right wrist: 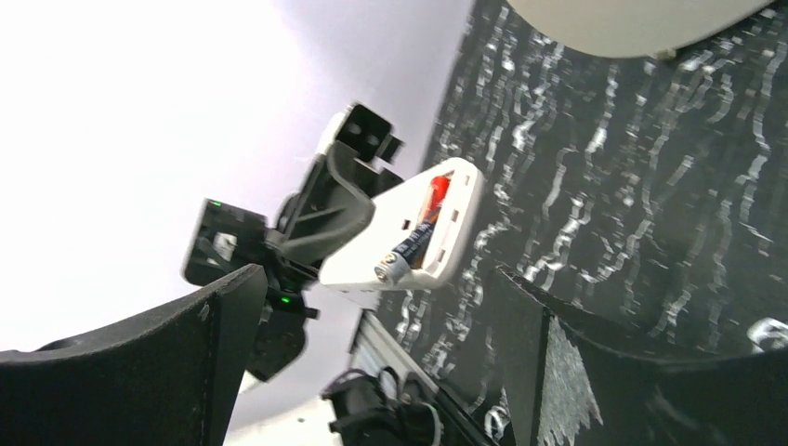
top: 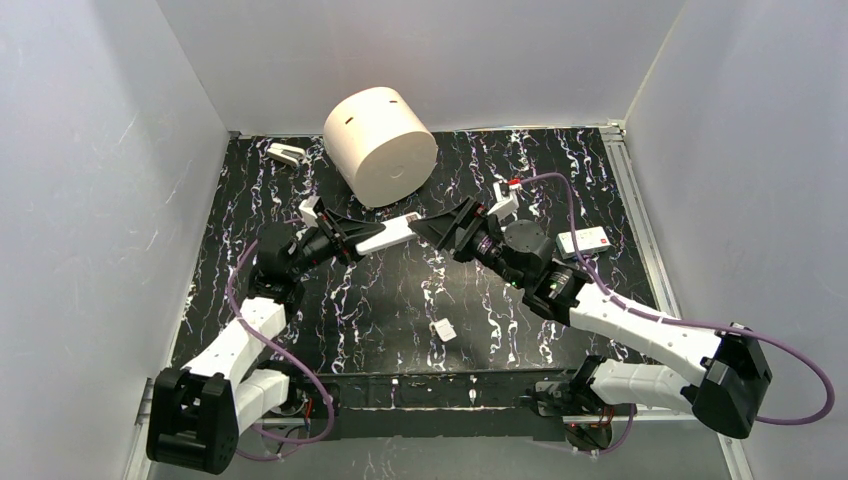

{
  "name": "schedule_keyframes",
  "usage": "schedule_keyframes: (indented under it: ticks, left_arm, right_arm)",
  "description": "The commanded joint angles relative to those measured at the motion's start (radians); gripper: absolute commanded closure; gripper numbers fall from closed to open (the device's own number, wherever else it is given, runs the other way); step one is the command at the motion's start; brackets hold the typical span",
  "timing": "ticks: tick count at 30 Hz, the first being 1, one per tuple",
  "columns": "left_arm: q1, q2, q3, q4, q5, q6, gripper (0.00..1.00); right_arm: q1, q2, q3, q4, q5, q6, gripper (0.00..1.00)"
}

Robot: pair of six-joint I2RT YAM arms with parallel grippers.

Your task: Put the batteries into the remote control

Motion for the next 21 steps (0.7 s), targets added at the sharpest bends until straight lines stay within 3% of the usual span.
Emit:
schedule_keyframes:
  ticks: [1, 9, 21]
  left_arm:
    - [-0.003, -0.052, 0.032, 0.029, -0.011, -0.102, 1.0]
    - [-0.003, -0.096, 0.023, 0.029, -0.033, -0.141, 1.0]
    - [-0.003, -0.121, 0.015, 0.03, -0.033, -0.152, 1.0]
  right_arm:
    - [-0.001, -0.003, -0.03, 0.264, 0.003, 0.096, 0.04]
    - [-0.001, 0.046, -0.05, 0.388, 0.003, 0.163, 0.11]
    - [-0.001, 0.074, -0.061, 0.43, 0.025, 0.188, 0.37]
